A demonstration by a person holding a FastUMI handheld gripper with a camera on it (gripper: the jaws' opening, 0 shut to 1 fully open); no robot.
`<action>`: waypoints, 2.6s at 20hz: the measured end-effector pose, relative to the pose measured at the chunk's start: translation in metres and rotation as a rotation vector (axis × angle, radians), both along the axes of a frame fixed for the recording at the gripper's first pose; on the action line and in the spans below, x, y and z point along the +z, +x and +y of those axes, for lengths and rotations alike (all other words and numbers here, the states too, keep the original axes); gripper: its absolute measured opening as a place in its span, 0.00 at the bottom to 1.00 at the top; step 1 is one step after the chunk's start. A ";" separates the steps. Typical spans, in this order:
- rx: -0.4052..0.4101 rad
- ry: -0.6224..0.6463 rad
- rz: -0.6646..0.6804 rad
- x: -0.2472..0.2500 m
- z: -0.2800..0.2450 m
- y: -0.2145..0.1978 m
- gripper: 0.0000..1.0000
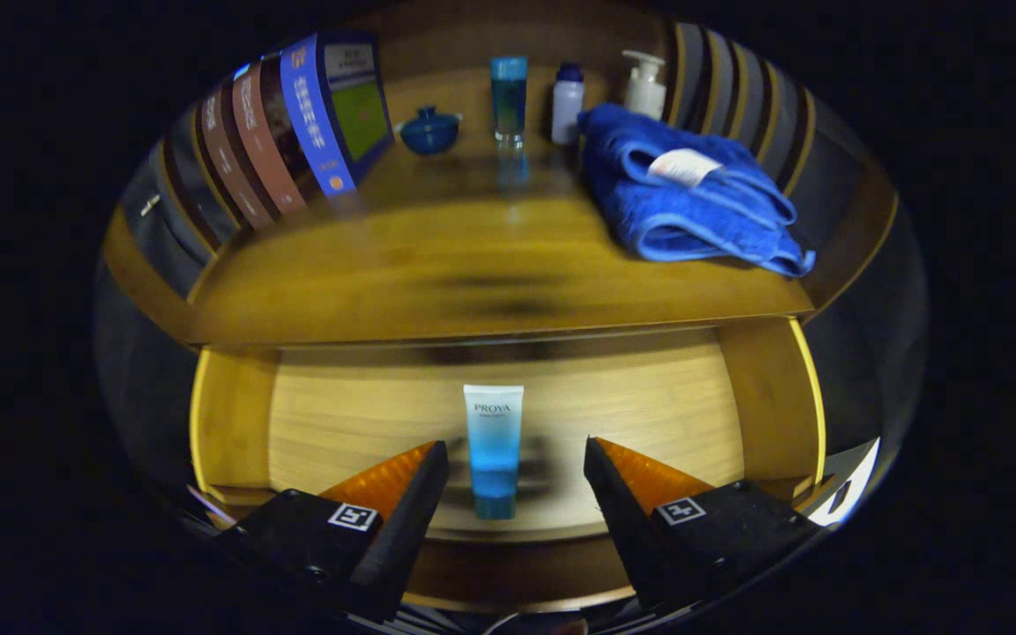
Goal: Pull open the drawer, take out the items inside it, and place them on the countertop above the cabinet.
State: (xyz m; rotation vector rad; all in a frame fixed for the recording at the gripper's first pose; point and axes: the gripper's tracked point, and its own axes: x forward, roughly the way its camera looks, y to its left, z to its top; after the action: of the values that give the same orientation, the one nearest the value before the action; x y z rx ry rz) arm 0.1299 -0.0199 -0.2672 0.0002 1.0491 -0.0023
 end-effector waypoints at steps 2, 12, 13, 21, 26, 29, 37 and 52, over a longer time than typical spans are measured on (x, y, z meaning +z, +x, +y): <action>0.008 0.022 0.059 -0.019 0.006 0.000 0.96; 0.003 0.023 0.187 -0.060 0.016 -0.001 0.48; 0.015 0.019 0.182 -0.061 0.016 -0.001 0.43; 0.031 0.129 0.054 -0.001 0.014 -0.036 0.31; 0.032 0.142 -0.103 0.071 0.008 -0.025 0.30; 0.040 0.102 -0.138 0.108 0.003 0.002 0.30; 0.014 0.070 -0.030 0.099 0.008 0.090 0.30; 0.027 0.020 0.065 0.076 0.012 0.138 0.67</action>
State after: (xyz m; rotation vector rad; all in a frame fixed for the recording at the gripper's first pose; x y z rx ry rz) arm 0.2680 -0.0075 -0.1916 0.0047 1.1143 0.0326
